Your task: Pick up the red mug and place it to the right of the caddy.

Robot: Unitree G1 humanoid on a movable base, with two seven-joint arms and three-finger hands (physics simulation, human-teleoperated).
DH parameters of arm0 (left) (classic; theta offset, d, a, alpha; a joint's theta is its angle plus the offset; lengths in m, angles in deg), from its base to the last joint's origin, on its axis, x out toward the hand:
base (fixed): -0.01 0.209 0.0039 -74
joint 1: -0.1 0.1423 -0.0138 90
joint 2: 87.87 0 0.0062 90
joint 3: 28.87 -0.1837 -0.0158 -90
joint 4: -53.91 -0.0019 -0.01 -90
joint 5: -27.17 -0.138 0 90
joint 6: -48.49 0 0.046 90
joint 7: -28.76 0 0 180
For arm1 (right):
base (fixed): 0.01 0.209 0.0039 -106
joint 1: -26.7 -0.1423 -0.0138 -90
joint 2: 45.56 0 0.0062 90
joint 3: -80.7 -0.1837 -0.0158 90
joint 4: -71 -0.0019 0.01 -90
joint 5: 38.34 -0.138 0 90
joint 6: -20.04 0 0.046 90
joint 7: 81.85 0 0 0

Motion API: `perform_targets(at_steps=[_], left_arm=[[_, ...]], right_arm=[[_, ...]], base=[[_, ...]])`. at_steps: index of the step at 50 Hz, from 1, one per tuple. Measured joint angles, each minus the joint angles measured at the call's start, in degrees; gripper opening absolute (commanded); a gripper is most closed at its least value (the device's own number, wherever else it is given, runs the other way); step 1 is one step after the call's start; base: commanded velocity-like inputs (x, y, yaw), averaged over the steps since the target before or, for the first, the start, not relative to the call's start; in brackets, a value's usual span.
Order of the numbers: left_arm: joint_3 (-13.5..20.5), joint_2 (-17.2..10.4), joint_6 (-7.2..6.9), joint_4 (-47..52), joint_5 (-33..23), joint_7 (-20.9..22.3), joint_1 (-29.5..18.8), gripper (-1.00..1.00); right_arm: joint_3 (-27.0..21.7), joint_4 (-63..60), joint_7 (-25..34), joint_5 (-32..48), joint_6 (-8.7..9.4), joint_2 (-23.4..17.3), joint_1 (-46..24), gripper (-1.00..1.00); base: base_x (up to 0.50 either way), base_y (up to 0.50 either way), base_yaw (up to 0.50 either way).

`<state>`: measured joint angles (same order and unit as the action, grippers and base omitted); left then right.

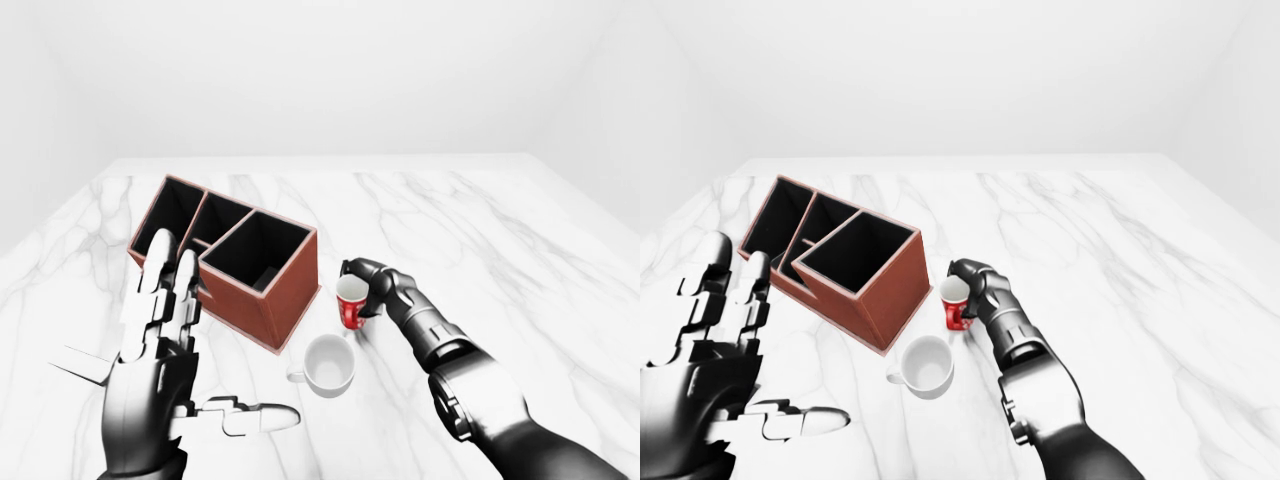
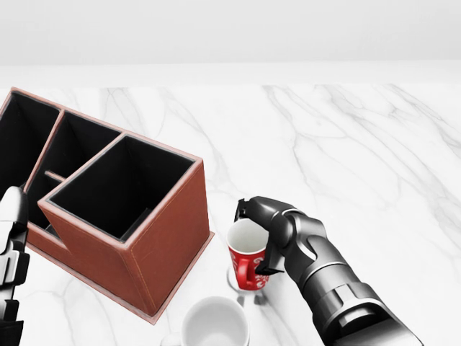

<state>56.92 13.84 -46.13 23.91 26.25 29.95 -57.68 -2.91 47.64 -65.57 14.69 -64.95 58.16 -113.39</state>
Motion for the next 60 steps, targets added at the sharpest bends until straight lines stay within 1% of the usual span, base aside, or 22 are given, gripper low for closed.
perform_targets(at_steps=[7,13,31,43,60], left_arm=[[-0.13,-0.08,0.34,-0.01,-0.03,-0.02,0.27,1.0],[-0.12,-0.27,0.67,-0.01,0.13,-0.14,0.49,1.0],[-0.3,-0.51,1.08,-0.01,0.18,-0.4,0.75,1.0],[-0.29,-0.92,1.62,-0.02,0.51,-0.73,1.13,1.0],[-0.42,-1.61,2.3,-0.01,0.86,-1.26,1.67,1.0]], right_arm=[[-0.28,0.38,-1.78,-0.75,0.0,0.07,-0.79,-1.0],[-0.57,1.2,-4.41,-1.47,0.0,0.39,-1.16,-1.0],[-1.22,3.28,-10.92,-5.01,0.0,0.87,-2.3,-1.0],[-0.87,4.0,-13.15,-5.63,-0.01,1.12,-1.81,-1.0],[-0.6,4.95,-14.99,-4.49,0.0,1.59,-0.13,-1.0]], base=[[0.0,0.0,0.0],[0.0,0.0,0.0],[0.0,0.0,0.0],[0.0,0.0,0.0],[0.0,0.0,0.0]])
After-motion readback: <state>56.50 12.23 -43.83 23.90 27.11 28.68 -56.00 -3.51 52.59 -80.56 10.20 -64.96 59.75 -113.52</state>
